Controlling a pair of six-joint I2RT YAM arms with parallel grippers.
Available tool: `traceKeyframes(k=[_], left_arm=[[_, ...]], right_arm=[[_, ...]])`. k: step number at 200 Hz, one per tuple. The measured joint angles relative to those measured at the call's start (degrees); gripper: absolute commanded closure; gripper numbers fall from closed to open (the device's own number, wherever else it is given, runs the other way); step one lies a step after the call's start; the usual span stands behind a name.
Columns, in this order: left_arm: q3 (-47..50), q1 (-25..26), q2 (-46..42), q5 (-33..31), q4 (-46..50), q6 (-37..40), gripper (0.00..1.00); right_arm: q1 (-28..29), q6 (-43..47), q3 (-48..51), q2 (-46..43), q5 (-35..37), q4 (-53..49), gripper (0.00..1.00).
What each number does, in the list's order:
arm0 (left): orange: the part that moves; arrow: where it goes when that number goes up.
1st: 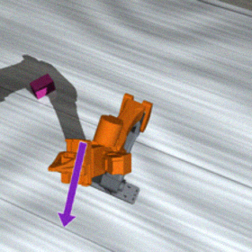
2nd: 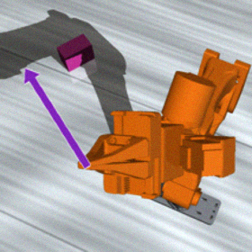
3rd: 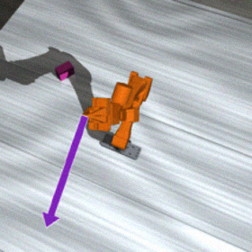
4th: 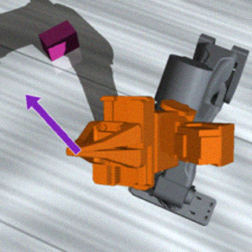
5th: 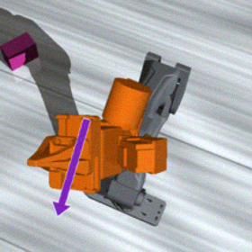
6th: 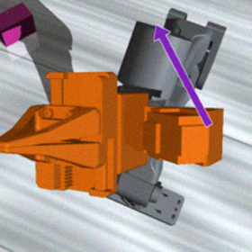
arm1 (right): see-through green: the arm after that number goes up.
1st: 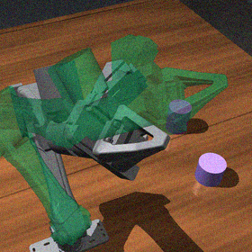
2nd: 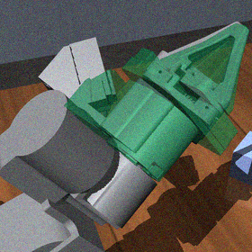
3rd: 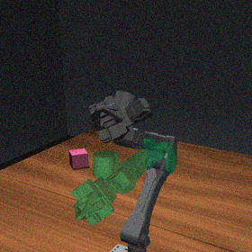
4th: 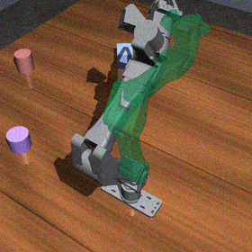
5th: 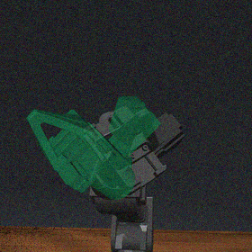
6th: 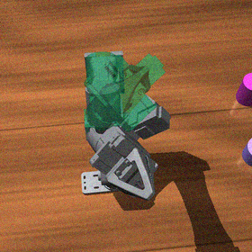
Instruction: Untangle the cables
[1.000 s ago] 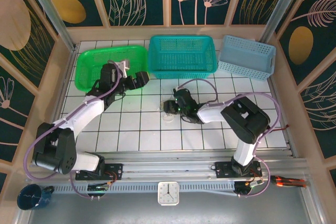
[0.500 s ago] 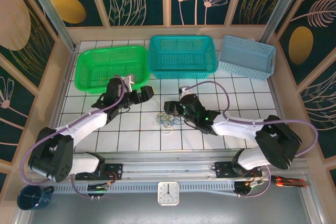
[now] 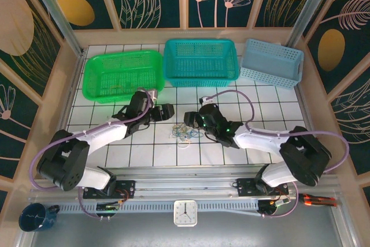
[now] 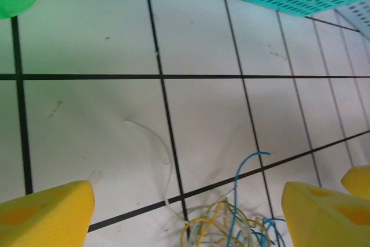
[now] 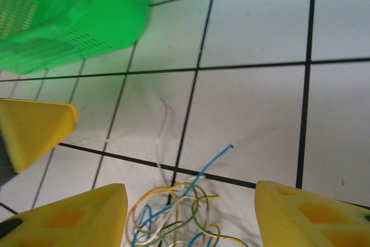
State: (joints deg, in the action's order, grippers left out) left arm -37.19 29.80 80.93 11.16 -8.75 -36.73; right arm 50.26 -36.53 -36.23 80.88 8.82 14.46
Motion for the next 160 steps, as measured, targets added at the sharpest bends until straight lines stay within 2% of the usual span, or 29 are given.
traceKeyframes(k=[70, 128, 150, 160], left_arm=[[0.2, 0.0, -0.2, -2.7, 0.0, 0.7, 0.11], [1.4, 0.0, -2.3, -2.7, -1.1, 0.7, 0.07], [1.6, 0.0, -2.6, -2.7, -1.5, 0.7, 0.07], [1.7, 0.0, -2.8, -2.7, -1.6, 0.7, 0.06]], right_arm=[[-6.1, -3.5, 0.2, 8.2, -6.6, 7.0, 0.54], [-7.1, -5.0, -0.9, 14.4, -10.9, 10.9, 0.56], [-7.1, -5.4, -2.4, 16.4, -11.7, 11.8, 0.63], [-7.1, -5.7, -3.1, 17.2, -12.0, 12.2, 0.69]])
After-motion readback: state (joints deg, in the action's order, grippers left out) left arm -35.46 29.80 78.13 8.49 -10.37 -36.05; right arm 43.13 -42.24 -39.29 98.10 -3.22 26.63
